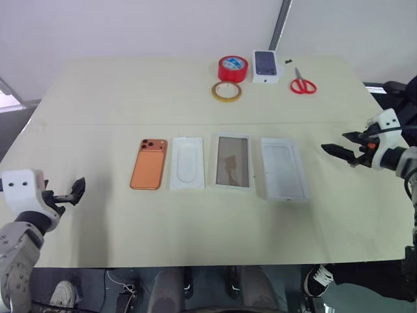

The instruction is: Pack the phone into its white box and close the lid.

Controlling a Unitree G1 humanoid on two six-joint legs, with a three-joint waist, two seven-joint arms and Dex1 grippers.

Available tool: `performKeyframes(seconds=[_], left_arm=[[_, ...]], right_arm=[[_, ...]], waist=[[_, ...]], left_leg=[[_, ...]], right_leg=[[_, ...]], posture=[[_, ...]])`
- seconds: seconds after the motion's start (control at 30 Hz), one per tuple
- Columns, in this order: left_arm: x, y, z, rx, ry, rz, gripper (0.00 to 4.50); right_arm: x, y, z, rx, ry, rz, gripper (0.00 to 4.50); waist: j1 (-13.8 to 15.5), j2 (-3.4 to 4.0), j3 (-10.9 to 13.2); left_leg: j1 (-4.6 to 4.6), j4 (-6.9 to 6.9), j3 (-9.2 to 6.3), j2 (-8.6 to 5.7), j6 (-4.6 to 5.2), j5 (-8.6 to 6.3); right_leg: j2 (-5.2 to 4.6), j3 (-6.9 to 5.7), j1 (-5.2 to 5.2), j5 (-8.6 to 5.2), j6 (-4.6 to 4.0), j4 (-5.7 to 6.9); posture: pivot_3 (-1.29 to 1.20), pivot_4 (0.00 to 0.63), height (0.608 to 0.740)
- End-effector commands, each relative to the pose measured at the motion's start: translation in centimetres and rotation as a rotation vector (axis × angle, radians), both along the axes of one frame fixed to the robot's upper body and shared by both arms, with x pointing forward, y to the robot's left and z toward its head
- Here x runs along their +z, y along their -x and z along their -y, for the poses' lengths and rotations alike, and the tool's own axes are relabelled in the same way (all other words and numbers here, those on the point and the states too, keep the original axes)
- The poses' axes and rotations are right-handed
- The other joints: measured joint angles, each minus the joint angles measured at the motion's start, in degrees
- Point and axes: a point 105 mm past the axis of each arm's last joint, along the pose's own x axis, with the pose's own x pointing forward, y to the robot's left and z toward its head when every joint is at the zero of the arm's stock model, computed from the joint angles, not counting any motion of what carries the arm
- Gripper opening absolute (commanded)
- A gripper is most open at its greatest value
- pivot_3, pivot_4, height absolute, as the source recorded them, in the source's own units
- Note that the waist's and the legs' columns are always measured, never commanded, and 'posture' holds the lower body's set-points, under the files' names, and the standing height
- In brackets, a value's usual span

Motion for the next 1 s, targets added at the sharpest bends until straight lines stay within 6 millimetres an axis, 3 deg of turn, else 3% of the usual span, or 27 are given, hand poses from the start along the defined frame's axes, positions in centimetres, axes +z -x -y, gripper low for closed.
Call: performKeyframes(seconds=[0.03,0.17,0.3,0.47,0.63,0.8,1.0], left_arm=[[1.3,0.3,0.0,0.021,-0.024,0.052,4.45],[1.5,0.0,0.4,0.011,-0.016,0.064,4.45],[1.9,-1.1,2.1,-0.058,-0.002,0.079,4.45],[2.4,-3.3,6.5,-0.238,0.027,0.081,4.45],[2.5,-5.2,12.3,-0.434,0.113,0.065,4.45],[2.1,-6.5,16.3,-0.510,0.258,-0.032,4.45],[0.9,-8.1,17.4,-0.443,0.393,-0.190,4.45]], right_arm=[[1.3,-0.6,-0.5,0.027,0.010,0.045,4.48],[1.5,-0.9,-1.2,0.050,0.016,0.056,4.48],[2.0,-0.8,-3.3,0.134,0.032,0.072,4.48],[2.4,-0.2,-8.5,0.293,0.042,0.104,4.48],[2.4,1.6,-14.2,0.449,0.088,0.130,4.48],[2.0,3.0,-17.3,0.524,0.197,0.167,4.48],[2.1,3.7,-18.7,0.537,0.172,0.193,4.48]], waist=[[0.0,0.00,0.0],[0.0,-0.01,0.0],[0.2,0.00,0.0],[0.1,-0.02,0.0],[0.3,-0.02,0.0],[0.4,-0.04,0.0],[0.3,-0.08,0.0]], left_leg=[[0.00,0.00,0.00,0.00,0.00,0.00],[0.00,0.01,0.00,0.00,0.00,0.01],[0.00,0.06,0.00,0.00,0.01,0.03],[0.13,0.14,-0.01,0.01,0.00,0.03],[0.19,0.15,-0.02,0.02,0.09,0.11],[0.19,0.19,-0.05,0.02,0.14,0.15],[0.22,0.40,-0.19,0.05,0.15,0.15]], right_leg=[[0.00,0.00,0.00,0.00,0.00,0.00],[0.03,0.00,0.01,0.00,0.00,0.01],[0.05,0.00,0.02,0.00,0.01,0.07],[0.15,0.00,0.16,0.01,0.01,0.18],[0.22,0.00,0.22,0.01,0.03,0.23],[0.26,0.00,0.26,0.01,0.05,0.23],[0.41,-0.02,0.42,0.00,0.08,0.28]], posture=[[0.00,0.150,0.740],[0.00,0.150,0.740],[0.00,0.150,0.740],[0.00,0.150,0.740],[0.00,0.150,0.740],[0.00,0.150,0.740],[0.00,0.150,0.740]])
